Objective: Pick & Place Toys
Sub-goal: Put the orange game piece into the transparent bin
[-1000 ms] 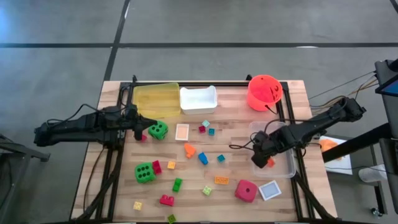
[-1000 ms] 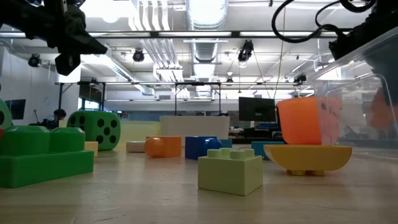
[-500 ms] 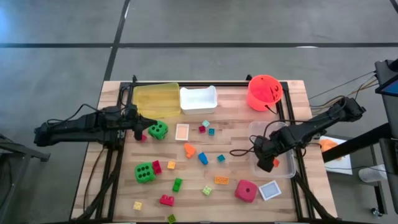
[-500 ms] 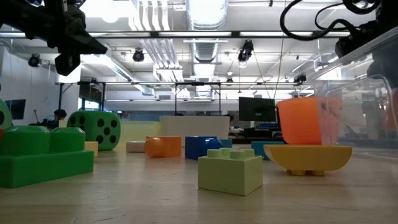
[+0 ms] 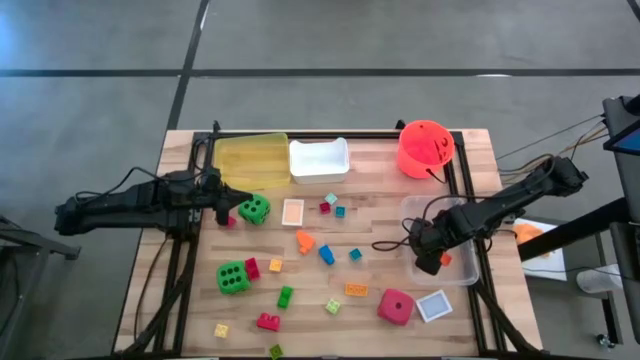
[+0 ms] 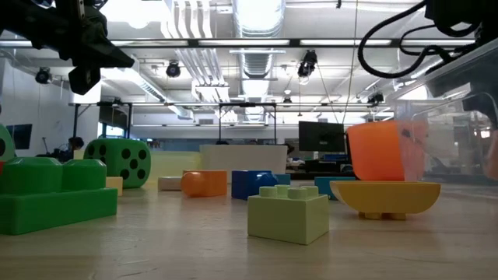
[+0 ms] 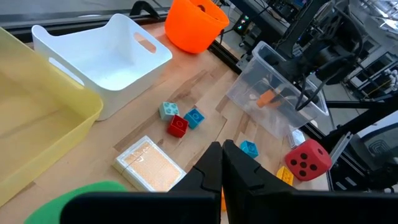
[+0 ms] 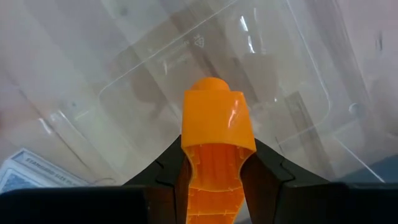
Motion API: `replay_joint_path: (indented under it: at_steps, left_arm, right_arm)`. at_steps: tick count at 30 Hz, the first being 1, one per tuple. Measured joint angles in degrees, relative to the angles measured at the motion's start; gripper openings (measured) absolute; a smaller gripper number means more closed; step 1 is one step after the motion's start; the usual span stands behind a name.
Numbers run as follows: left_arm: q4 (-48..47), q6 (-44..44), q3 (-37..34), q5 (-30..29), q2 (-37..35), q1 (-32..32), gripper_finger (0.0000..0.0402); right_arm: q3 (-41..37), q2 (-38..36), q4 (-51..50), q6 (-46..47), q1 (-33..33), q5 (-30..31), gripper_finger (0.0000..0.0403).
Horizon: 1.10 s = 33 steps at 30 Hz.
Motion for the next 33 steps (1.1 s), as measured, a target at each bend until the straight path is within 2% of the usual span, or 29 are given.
replay_joint_path:
  at_steps: [22,33]
  left_arm:
    - [-0.02,-0.02,0.00,0.00,0.00,0.02,0.0000]
    - [0.00,-0.04,0.00,0.00,0.00,0.02,0.0000]
  right_arm:
    - [-2.46,0.02,3.28,1.54,0.00,-1.78,0.0102]
    - [-2.46,0.02,3.53,2.68,-0.02,-2.05,0.0178]
